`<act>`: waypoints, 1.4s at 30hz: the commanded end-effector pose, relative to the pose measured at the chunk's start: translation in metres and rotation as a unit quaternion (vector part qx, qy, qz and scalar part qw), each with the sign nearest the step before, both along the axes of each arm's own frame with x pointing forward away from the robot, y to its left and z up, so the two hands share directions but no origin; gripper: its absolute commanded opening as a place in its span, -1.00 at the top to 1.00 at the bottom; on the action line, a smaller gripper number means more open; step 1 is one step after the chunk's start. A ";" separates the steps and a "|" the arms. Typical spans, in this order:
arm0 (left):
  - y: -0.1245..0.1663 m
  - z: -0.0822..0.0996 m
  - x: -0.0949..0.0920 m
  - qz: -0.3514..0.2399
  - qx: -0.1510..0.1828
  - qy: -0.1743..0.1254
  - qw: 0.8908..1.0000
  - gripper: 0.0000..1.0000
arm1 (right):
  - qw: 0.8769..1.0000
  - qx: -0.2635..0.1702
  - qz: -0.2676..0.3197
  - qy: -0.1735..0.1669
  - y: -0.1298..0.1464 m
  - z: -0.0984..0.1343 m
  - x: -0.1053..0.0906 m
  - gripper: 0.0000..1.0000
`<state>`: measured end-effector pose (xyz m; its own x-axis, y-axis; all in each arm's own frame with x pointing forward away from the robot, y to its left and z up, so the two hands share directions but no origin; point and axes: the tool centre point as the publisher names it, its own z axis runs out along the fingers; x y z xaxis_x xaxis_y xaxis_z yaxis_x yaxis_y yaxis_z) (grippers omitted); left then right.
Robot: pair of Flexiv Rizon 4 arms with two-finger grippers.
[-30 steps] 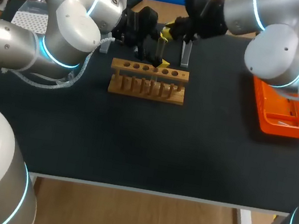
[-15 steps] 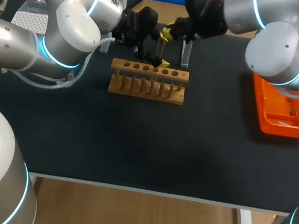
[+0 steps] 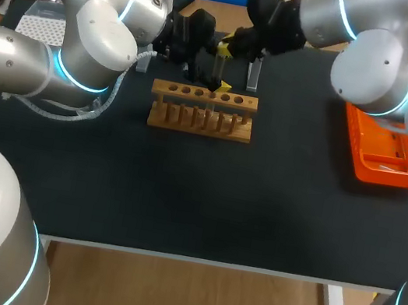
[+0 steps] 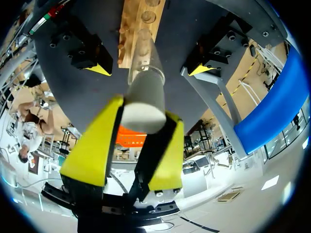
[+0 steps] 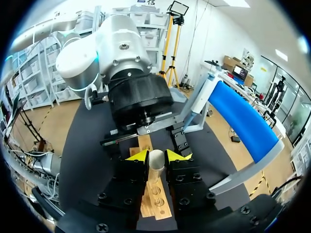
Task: Invert the test tube, pick up the pipette, mount the tip to pipette, aspirate from beaker and dispense into the tube, eject the tip, return the pipette, and cap with the stopper.
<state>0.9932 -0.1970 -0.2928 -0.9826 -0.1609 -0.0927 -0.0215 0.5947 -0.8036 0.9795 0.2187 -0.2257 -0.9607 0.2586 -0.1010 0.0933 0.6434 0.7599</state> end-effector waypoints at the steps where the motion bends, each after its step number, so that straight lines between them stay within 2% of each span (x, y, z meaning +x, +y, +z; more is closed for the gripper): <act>1: -0.001 0.000 0.001 0.000 0.001 0.001 1.000 -1.00 | 1.000 -0.005 0.000 0.001 0.001 0.000 0.001 1.00; 12: -0.001 0.000 0.001 0.000 0.001 0.001 1.000 -1.00 | 1.000 0.006 -0.003 -0.005 -0.001 0.011 0.004 1.00; 42: -0.001 0.000 0.001 0.000 0.001 0.001 1.000 -1.00 | 1.000 -0.005 -0.006 0.014 -0.002 -0.013 -0.002 1.00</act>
